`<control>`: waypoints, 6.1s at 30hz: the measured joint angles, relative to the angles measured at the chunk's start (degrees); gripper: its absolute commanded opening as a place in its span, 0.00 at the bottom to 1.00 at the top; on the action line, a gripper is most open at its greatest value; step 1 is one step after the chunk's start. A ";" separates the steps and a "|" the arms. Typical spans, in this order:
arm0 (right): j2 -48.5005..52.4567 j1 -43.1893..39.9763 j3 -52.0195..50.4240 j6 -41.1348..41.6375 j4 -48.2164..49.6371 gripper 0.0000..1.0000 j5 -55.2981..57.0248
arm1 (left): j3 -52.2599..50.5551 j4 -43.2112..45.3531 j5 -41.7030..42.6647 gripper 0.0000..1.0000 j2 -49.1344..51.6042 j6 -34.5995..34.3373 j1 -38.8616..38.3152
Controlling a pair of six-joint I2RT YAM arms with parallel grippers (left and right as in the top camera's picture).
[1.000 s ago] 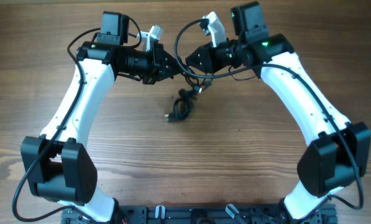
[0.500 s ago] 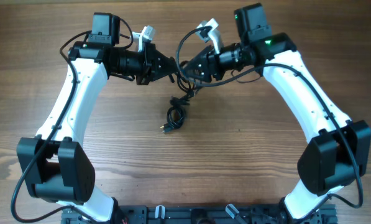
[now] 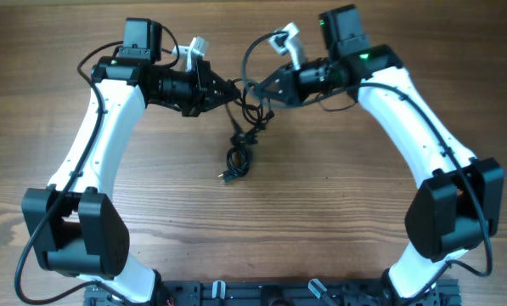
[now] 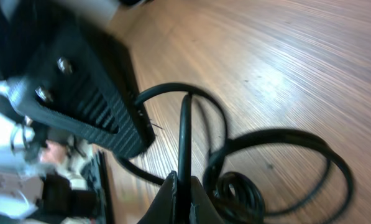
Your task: Untangle cables
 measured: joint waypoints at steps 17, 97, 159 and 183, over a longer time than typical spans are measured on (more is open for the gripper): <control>-0.07 -13.75 -0.24 40.02 -4.85 0.43 9.86 | 0.83 -5.09 -20.00 0.04 -0.48 0.63 -2.34; 8.00 -6.19 2.47 34.84 -10.56 0.07 31.87 | -0.11 15.52 12.61 0.04 -0.44 -9.97 20.31; -3.54 -11.58 2.49 16.98 -19.04 0.98 33.99 | 0.04 4.66 -48.24 0.33 6.71 23.41 -33.44; -3.54 -11.58 2.49 16.98 -20.02 0.99 34.42 | -8.44 16.70 -47.10 0.45 11.58 30.23 -39.15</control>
